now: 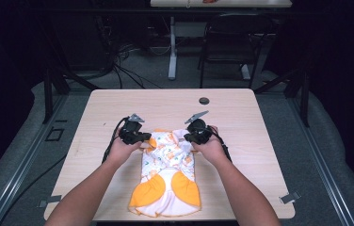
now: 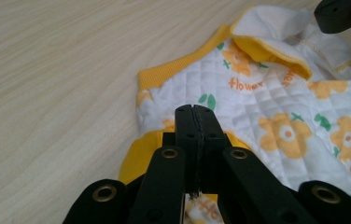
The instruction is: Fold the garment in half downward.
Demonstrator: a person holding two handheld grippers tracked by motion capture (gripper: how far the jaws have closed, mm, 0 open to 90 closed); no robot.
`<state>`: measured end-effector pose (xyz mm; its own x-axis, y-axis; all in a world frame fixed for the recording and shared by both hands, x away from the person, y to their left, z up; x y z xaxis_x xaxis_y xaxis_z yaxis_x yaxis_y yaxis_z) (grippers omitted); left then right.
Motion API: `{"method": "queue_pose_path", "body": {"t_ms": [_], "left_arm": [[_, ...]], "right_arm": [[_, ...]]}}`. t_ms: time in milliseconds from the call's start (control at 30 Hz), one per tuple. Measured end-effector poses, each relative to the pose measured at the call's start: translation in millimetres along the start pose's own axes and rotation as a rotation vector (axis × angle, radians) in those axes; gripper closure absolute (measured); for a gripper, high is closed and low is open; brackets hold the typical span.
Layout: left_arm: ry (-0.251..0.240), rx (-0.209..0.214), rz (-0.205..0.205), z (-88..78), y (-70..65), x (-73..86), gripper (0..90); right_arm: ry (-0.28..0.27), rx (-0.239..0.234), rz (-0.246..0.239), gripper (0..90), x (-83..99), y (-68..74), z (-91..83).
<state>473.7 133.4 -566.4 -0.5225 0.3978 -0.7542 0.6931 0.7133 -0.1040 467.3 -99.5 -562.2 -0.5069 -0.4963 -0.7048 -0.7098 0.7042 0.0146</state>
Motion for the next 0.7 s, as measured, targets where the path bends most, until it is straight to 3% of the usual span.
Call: {"method": "queue_pose_path", "body": {"t_ms": [67, 233, 467, 533, 700], "left_arm": [[-0.013, 0.003, -0.018, 4.5, 2.1, -0.5, 89.3], [0.008, -0.046, -0.033, 16.5, 9.9, 1.3, 83.7], [0.023, -0.098, -0.061, 23.8, 19.5, 6.2, 66.9], [0.022, -0.091, -0.069, 24.1, 22.0, 7.1, 63.1], [0.018, -0.07, -0.094, 26.6, 24.4, 11.1, 59.7]], "right_arm": [[-0.007, 0.011, 0.023, 84.8, -1.4, -4.1, 4.9], [-0.005, 0.05, 0.062, 81.7, -4.0, -12.8, 14.1], [0.001, 0.086, 0.072, 72.8, -4.3, -17.8, 25.9], [0.029, 0.079, 0.069, 69.6, -2.2, -18.1, 29.0], [0.04, 0.077, 0.085, 65.2, 1.4, -18.7, 35.8]]}}
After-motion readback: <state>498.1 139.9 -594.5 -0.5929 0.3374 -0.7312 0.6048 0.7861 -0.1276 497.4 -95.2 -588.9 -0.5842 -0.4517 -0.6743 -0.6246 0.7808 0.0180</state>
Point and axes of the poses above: each handheld gripper's, and its own axes: z roughly forward along the jaws, x roughly out of its underside, y roughly to its left, the point moved 4 cm from there along z, roughly forward along the jaws, and after that the axes turned 5 degrees about -y, right-handed, at the moved point
